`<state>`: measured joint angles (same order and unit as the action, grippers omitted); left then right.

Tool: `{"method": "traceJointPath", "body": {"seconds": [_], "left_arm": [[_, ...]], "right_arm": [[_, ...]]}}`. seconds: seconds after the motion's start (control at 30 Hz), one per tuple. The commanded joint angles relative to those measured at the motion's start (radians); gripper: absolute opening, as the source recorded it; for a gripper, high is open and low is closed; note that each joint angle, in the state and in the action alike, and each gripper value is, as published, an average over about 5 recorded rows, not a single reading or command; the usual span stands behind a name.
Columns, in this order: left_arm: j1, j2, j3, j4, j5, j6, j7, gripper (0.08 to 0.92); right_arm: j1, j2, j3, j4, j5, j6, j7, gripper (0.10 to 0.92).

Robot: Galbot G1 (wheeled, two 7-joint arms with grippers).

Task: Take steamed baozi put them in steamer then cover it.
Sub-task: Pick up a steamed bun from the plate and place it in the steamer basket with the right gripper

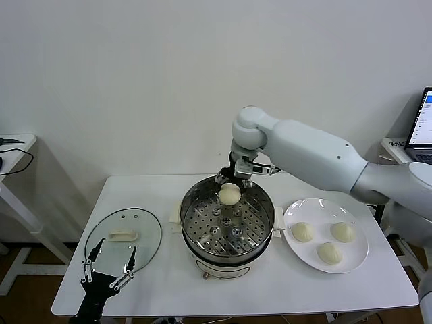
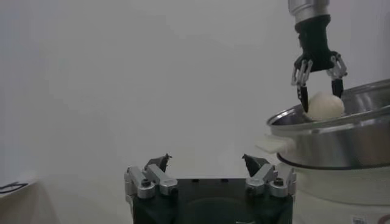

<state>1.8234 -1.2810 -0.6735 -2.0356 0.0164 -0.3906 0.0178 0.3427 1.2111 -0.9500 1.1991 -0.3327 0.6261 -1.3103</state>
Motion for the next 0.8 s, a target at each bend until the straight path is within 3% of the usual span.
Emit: {"method": "traceJointPath", "body": {"seconds": [0.03, 0.23, 0.5, 0.8], "left_arm": [[0.000, 0.000, -0.003, 0.002, 0.000, -0.001, 0.000, 0.823], [0.001, 0.001, -0.008, 0.002, -0.002, -0.003, -0.001, 0.823], [0.002, 0.000, -0.013, -0.003, -0.002, -0.004, -0.002, 0.823], [-0.005, 0.004, -0.018, 0.000, -0.002, -0.002, -0.002, 0.823]], "right_arm": [[-0.016, 0.059, -0.015, -0.048, -0.029, -0.002, -0.001, 0.717], [-0.028, 0.075, -0.019, -0.064, -0.030, -0.001, -0.001, 0.730], [-0.016, 0.046, -0.005, -0.036, 0.000, -0.014, -0.022, 0.818], [0.080, -0.218, 0.144, 0.110, 0.309, -0.273, -0.180, 0.823]]}}
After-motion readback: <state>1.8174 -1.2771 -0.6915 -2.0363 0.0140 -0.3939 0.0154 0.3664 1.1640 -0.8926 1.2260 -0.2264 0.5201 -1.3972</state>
